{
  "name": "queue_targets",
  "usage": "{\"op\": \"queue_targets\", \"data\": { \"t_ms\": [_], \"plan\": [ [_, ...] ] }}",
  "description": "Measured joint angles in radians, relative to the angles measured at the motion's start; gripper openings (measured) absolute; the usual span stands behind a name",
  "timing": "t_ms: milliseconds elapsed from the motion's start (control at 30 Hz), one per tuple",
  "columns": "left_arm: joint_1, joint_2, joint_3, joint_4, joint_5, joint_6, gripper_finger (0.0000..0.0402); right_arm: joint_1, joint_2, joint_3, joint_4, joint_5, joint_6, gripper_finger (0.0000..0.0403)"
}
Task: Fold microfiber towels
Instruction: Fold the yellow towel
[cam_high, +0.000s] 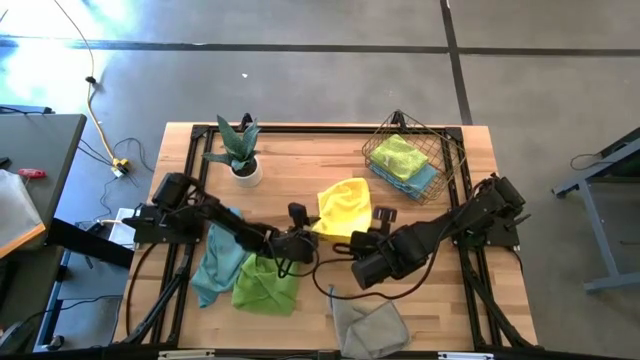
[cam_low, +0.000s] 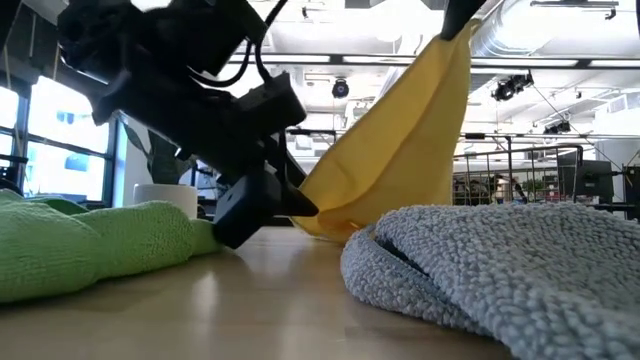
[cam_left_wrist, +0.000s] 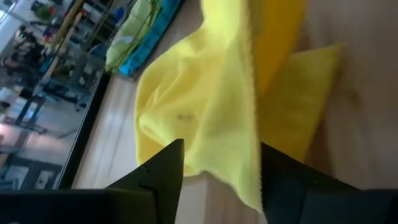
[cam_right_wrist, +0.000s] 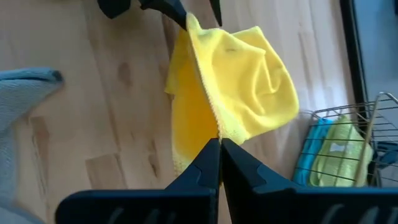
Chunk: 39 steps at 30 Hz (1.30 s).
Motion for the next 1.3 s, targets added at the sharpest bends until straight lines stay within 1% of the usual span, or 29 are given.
{"op": "queue_targets", "data": {
  "t_ms": [200,367,467,767,900,967,1033,1167,1233,1300],
  "plan": [
    [0.020,-0.001,0.000,-0.008,-0.090,-0.050,0.0123,-0.014,0.000,0.027,-0.072,0.014,0.000,0.0000],
    [0.034,-0.002,0.001,-0.050,-0.110,-0.151,0.0112,-0.026,0.000,0.064,-0.141,0.056,0.000,0.0000],
    [0.038,-0.002,0.001,-0.069,-0.107,-0.213,0.0111,-0.035,0.000,0.085,-0.155,0.080,-0.011,0.0000],
    [0.055,-0.002,0.002,-0.177,-0.023,-0.437,0.0111,-0.075,-0.001,0.128,-0.181,0.121,-0.071,0.0000],
    [0.068,-0.002,0.002,-0.208,-0.016,-0.518,0.0107,-0.089,-0.001,0.131,-0.181,0.130,-0.095,0.0000],
    [0.069,-0.002,0.002,-0.209,-0.016,-0.523,0.0094,-0.095,-0.001,0.131,-0.181,0.130,-0.097,0.0000],
    [0.068,-0.005,0.002,-0.210,-0.015,-0.502,0.0074,-0.096,-0.001,0.131,-0.181,0.130,-0.097,0.0000],
    [0.059,-0.068,0.014,-0.282,0.009,-0.483,0.0017,-0.096,-0.001,0.131,-0.181,0.130,-0.099,0.0000],
    [0.052,-0.127,0.010,-0.358,0.011,-0.483,0.0005,-0.096,-0.001,0.131,-0.181,0.138,-0.117,0.0000],
    [0.044,-0.197,0.013,-0.410,0.011,-0.483,0.0009,-0.096,-0.001,0.130,-0.181,0.168,-0.126,0.0000]
  ]
}}
